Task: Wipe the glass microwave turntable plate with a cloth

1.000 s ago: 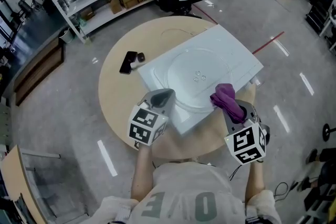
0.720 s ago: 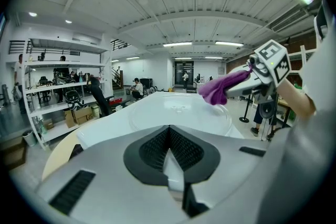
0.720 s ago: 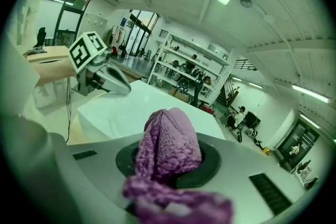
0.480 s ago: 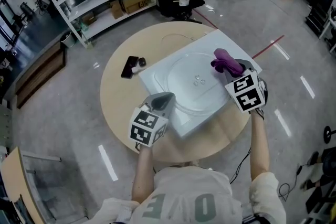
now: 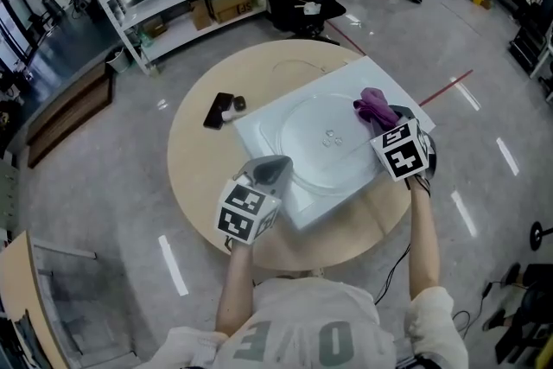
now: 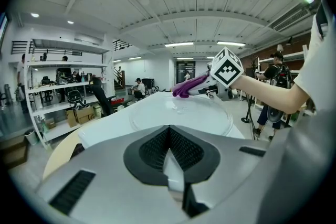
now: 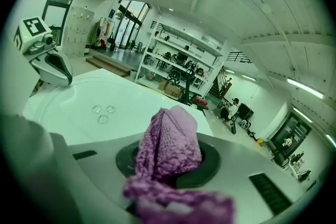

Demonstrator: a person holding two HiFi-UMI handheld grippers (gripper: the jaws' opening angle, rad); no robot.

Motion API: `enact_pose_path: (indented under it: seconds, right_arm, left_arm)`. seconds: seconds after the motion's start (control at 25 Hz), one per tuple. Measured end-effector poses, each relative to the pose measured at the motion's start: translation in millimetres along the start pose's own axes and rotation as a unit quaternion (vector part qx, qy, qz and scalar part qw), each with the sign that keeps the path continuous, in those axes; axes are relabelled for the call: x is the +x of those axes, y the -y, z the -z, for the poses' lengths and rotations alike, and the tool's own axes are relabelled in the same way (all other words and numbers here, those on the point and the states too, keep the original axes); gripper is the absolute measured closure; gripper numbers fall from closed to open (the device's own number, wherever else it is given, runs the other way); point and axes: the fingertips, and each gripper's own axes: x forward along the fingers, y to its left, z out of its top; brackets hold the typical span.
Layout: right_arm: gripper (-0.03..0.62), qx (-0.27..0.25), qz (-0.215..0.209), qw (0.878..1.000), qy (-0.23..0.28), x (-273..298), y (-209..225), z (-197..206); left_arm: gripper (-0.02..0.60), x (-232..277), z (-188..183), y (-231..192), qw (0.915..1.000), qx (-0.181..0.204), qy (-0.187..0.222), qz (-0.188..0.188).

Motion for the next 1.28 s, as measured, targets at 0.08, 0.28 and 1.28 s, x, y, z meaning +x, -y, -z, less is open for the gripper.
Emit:
enact_pose_path:
  seconds: [0.08, 0.28, 1.28]
  right_arm:
    - [0.537, 0.013, 0.001, 1.000, 0.004, -12.1, -5.6, 8.0]
    - [0.537, 0.034, 0.005, 0.999, 0.013, -55.1, -28.3, 30.0]
    - [0.537, 0.095, 0.020, 0.991, 0.088, -107.5, -51.4, 33.7]
  left_arm:
    - [0.580, -0.5, 0.7, -0.2, 1.0000, -0.002, -0.001, -0.001]
    - [0.580, -0.9, 1.3, -0.5, 1.0000, 0.000, -0.001, -0.004]
    - [0.580, -12.3, -13.2, -12.6, 0.9932, -0.057, 0.096, -0.031]
